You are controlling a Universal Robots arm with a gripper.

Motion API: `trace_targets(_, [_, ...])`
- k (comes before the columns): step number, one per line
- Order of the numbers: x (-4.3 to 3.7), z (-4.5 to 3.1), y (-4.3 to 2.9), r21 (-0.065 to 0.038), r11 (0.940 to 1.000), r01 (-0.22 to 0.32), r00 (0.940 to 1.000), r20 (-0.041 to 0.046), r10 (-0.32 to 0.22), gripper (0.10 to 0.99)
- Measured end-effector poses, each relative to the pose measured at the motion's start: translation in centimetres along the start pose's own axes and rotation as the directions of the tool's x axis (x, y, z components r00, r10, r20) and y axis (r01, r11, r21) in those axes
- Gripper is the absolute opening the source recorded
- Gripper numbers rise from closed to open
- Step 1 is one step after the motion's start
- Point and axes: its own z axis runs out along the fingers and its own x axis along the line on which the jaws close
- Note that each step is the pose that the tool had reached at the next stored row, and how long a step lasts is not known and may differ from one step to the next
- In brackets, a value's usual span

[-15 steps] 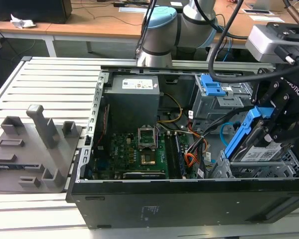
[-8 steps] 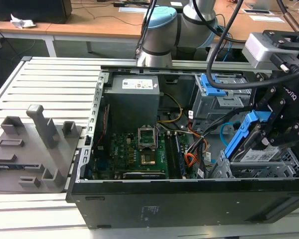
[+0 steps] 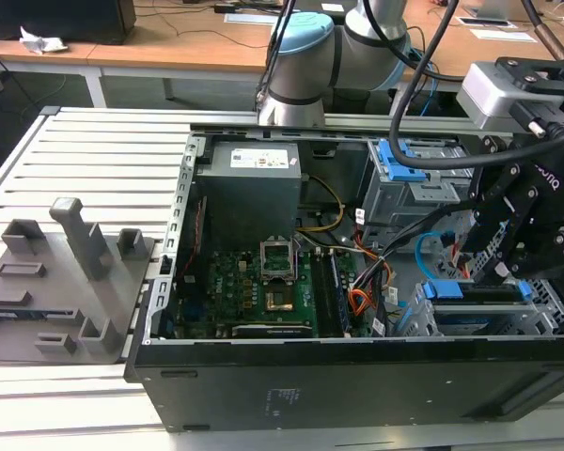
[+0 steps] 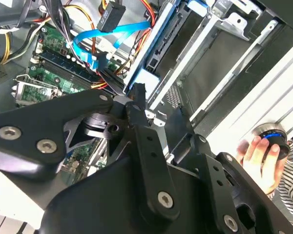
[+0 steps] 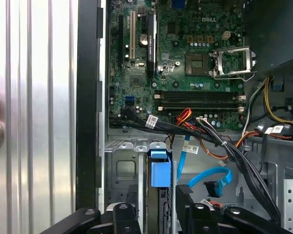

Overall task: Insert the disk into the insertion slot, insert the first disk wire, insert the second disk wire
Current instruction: 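Insert the disk into the insertion slot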

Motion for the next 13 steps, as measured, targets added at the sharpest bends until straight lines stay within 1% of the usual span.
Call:
trace_targets(1, [0.0,0.0,0.0,0.0,1.0,0.0,1.0,-0.0001,0.0,0.435])
trace_targets(2, [0.0,0.0,0.0,0.0,1.0,0.0,1.0,0.0,0.0,0.294])
trace_targets(3, [0.0,0.0,0.0,0.0,1.0,0.0,1.0,-0.0001,0.0,0.235])
trace_targets(4, [0.0,0.01,0.0,0.0,1.0,0.0,1.0,0.0,0.0,0.235])
trace_targets(5, [0.0,0.01,0.0,0.0,1.0,0.0,1.0,0.0,0.0,0.114])
trace_targets(11, [0.0,0.01,0.0,0.0,1.0,0.0,1.0,0.0,0.0,0.106])
trace_targets(13, [0.0,0.03,-0.12,0.0,1.0,0.0,1.0,0.0003,0.0,0.106])
